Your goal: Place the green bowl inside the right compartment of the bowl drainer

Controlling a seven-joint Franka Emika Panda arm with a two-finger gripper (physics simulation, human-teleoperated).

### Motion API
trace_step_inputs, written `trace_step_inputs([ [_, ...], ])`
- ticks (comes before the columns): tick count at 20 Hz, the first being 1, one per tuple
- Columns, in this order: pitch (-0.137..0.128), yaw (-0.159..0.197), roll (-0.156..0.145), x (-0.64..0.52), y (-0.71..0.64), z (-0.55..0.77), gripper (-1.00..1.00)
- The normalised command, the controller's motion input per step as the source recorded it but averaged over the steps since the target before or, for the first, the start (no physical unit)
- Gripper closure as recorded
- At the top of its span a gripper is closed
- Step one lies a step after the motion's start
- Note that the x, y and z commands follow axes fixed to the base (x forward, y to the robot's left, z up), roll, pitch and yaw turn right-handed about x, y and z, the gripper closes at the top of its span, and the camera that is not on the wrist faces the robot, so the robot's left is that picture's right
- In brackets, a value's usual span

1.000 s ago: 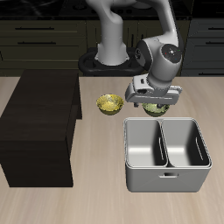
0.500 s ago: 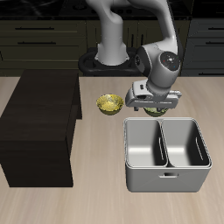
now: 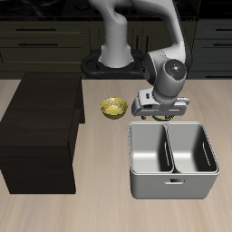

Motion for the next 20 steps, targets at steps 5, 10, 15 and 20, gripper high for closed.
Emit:
trace_step_inputs([
  [5,-0.014,-0.016,0.046,-0.06,0.04,0.0,1.0],
  [10,-0.013,-0.016,0.017,-0.04,0.0,0.1,1.0],
  [15,-0.017,-0.004,0.002,0.0,-0.03,0.09,1.0],
  [20,-0.028,-0.005,-0.008,0.05,-0.05,0.15,1.0],
])
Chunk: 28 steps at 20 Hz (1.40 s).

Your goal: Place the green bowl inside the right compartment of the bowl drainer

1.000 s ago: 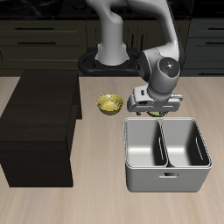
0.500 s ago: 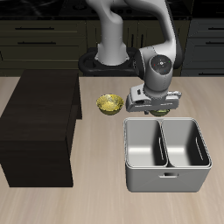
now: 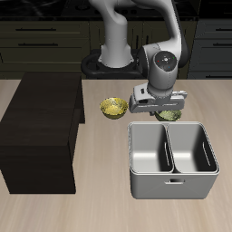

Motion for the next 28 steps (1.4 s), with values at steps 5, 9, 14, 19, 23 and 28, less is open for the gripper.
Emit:
trace_step_inputs([
  [5,-0.047,-0.005,-0.002,-0.01,-0.06,0.29,1.0],
  [9,-0.066,-0.013,0.001,-0.02,-0.07,0.39,1.0],
  [14,-0.061,-0.012,-0.001,0.03,-0.06,0.4,1.0],
  [19,-0.067,-0.006,0.001,-0.02,-0.05,0.35,1.0],
  [23,-0.058,-0.004,-0.002,-0.05,-0.04,0.37,1.0],
  [28,-0.026,0.006,-0.001,-0.03,-0.01,0.18,1.0],
])
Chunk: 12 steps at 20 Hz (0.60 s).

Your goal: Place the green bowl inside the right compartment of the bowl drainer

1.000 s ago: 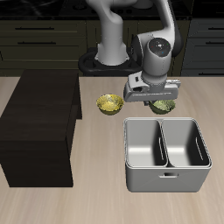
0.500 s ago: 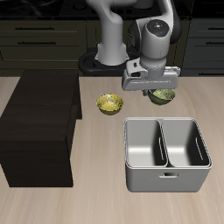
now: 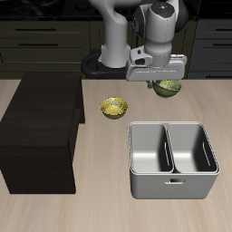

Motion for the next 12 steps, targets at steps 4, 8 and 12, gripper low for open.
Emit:
trace_step_inputs([
  [4,-0.086,0.008,-0.004,-0.09,-0.08,0.51,1.0],
  [8,-0.036,-0.006,-0.003,-0.04,-0.11,0.29,1.0],
  [12,-0.02,-0.011,0.007,-0.06,-0.08,0.23,1.0],
])
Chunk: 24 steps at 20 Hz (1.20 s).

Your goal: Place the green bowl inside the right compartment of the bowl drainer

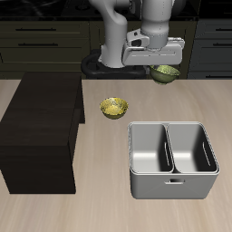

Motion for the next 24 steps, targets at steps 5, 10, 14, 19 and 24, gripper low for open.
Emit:
trace_step_inputs([
  [5,-0.021,-0.014,-0.007,-0.02,-0.04,0.14,1.0],
  [10,-0.002,-0.002,0.005,-0.01,0.02,0.04,1.0],
  [14,-0.017,-0.009,-0.002,0.0,-0.01,0.12,1.0],
  [19,-0.002,-0.002,0.0,0.01,-0.01,0.04,1.0],
  [24,0.0,0.002,-0.003,0.02,-0.06,0.03,1.0],
])
